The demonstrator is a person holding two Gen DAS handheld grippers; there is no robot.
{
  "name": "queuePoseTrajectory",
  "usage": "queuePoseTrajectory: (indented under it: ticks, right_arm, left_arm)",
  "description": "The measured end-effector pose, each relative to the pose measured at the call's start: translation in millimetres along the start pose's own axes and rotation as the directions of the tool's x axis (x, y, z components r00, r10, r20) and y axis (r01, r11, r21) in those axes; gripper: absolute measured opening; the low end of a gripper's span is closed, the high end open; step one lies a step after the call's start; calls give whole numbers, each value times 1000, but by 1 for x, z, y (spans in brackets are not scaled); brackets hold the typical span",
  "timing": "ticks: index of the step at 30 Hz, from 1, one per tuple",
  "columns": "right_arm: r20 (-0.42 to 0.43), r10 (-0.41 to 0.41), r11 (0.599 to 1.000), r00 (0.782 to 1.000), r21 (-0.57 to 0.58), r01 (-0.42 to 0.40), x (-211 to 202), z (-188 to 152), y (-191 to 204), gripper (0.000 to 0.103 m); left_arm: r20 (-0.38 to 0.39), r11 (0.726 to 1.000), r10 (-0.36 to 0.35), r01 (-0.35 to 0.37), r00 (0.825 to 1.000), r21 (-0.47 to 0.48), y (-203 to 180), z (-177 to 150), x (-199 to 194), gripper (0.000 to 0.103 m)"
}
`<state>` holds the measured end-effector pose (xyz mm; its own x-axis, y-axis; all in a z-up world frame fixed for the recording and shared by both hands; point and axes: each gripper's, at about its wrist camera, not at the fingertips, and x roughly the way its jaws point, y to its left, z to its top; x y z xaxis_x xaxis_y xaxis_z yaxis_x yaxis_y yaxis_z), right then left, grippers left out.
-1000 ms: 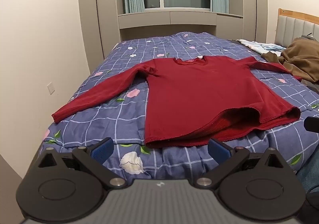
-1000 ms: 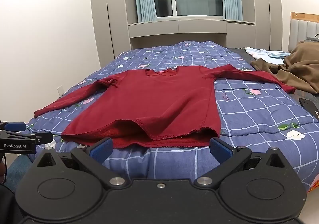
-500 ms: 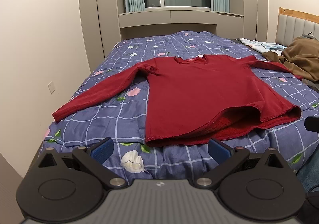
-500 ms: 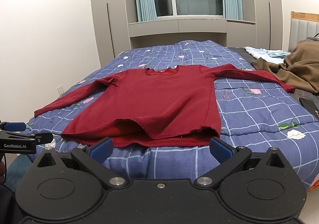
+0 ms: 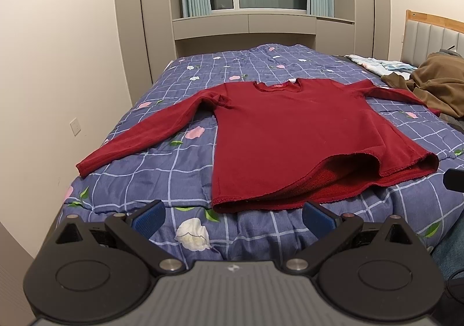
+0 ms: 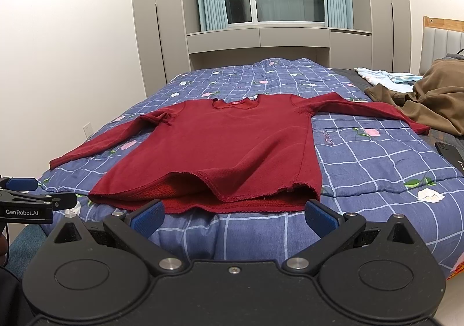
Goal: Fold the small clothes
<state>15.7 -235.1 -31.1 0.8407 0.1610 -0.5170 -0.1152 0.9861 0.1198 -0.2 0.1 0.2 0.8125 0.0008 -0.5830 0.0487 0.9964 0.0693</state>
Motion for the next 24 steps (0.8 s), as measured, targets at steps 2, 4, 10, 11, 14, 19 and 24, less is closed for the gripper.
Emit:
queuePoseTrajectory:
  ticks: [2,4,10,11,14,19,24]
  right_arm:
    - [-1,0,1000,1000,0,0,0,0,0,103]
    - [-1,0,1000,1000,0,0,0,0,0,103]
    - [-2,0,1000,1000,0,0,0,-1,0,103]
    - [-2,0,1000,1000,0,0,0,1,0,103]
    - [-3,-1,1000,1000,0,1,0,1,2,103]
    - [-5,-1,1000,1000,2,1,1,0,1,103]
    - [-12,-2,1000,1000,6,2,3,-3,-1,103]
  left_arm:
    - [0,1000,0,0,1000,0,0,0,0,103]
    - [-1,1000,0,0,1000,0,0,0,0,103]
    - [-3,1000,0,0,1000,1,4,-3,-1,103]
    - [-3,1000,0,0,1000,1,5,-5,-1,103]
    - [-5,1000,-1,1,1000,1,9,-9,-2,103]
    - [-16,1000,-3,3,1000,7,5,-11,7,103]
    - [-29,1000,-1,1,1000,14,2,-8,10,103]
